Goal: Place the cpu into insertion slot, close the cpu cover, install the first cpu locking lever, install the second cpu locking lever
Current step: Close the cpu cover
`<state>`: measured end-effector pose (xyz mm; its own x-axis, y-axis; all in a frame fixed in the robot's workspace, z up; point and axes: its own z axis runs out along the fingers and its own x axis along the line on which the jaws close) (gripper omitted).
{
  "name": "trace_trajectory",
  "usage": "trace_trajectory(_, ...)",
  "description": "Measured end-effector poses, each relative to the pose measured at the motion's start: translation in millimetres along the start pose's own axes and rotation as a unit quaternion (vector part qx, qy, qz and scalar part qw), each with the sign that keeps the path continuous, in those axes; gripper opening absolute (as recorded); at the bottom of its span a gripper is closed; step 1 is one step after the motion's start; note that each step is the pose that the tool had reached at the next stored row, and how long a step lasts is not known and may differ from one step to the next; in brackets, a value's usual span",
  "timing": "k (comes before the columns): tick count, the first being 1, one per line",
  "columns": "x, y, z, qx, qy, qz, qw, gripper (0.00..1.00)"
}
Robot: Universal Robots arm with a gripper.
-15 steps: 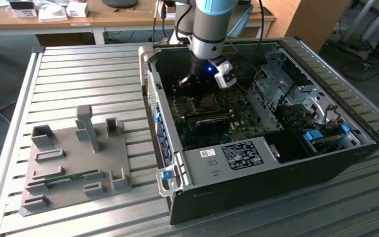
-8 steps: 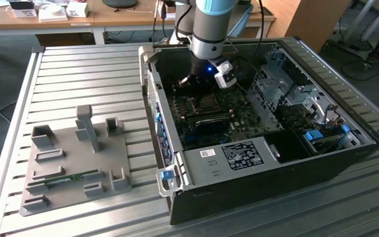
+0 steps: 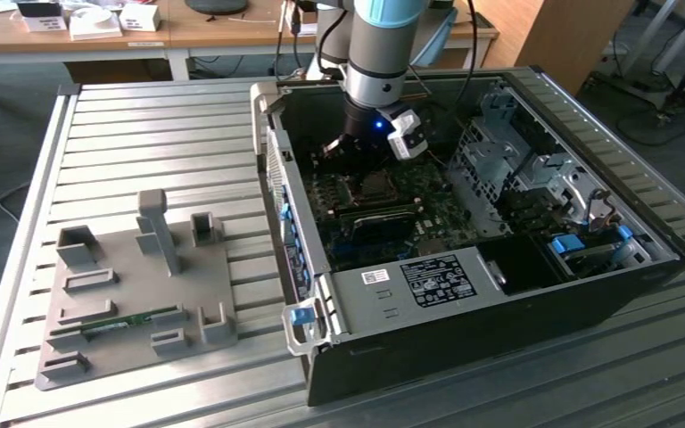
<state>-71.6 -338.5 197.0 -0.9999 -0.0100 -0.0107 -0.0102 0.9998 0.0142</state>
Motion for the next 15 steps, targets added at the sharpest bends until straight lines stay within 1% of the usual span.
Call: trace_trajectory(15,0.0,0.0,0.2,-0.0001,0.0000,0.000,1.0000,0.11)
